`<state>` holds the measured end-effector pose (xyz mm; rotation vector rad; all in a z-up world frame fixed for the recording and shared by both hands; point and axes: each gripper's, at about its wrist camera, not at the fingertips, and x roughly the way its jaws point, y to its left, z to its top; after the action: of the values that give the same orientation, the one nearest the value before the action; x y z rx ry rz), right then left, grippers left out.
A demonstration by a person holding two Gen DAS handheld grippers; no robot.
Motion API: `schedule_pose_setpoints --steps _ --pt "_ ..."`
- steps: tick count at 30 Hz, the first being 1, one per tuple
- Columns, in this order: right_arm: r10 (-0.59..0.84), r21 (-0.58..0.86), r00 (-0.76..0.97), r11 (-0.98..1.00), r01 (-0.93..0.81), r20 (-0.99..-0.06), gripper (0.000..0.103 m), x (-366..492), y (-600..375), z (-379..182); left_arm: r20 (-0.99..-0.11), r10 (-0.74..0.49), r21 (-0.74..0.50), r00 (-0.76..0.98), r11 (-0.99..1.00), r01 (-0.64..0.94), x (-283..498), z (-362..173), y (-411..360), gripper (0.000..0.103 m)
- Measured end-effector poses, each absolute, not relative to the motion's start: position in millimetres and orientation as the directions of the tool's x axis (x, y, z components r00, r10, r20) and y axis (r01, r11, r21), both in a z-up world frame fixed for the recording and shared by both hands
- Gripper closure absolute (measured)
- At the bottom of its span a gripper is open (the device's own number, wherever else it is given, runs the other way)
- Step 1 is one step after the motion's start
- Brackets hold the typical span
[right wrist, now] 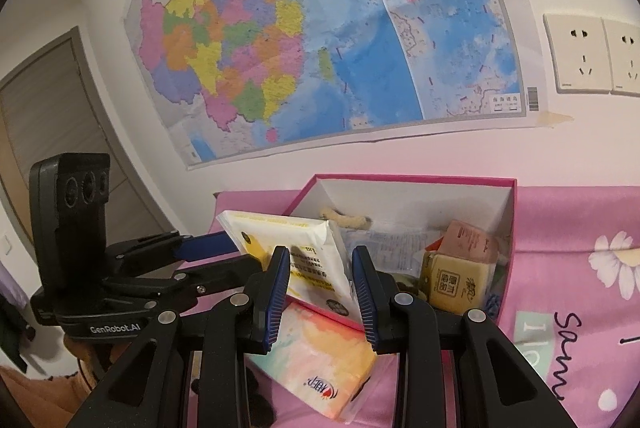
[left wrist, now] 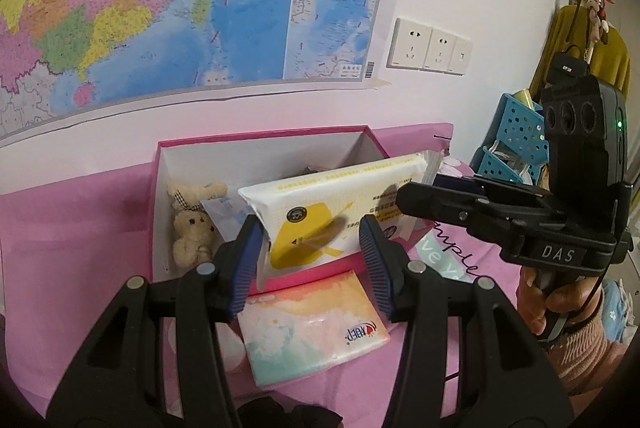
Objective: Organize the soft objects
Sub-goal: 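Carry the wet-wipes pack over the pink box with the right gripper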
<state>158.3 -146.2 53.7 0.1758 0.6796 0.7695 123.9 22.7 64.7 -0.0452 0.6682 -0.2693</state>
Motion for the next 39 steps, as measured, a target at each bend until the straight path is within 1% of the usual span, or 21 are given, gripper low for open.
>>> schedule_pose_setpoints --steps 19,39 --pt "0.686 0.411 0.525 0.725 -0.553 -0.504 0.071 191.2 -140.4 49.5 -0.626 -0.225 -0.095 0.747 0.972 0.214 160.7 62.7 27.5 0.051" --pt "0.66 0.432 0.5 0.748 -0.504 -0.56 0.071 225.9 -129.5 24.8 -0.693 -0.179 -0.084 0.698 0.982 0.167 200.6 39.1 30.9 0.051"
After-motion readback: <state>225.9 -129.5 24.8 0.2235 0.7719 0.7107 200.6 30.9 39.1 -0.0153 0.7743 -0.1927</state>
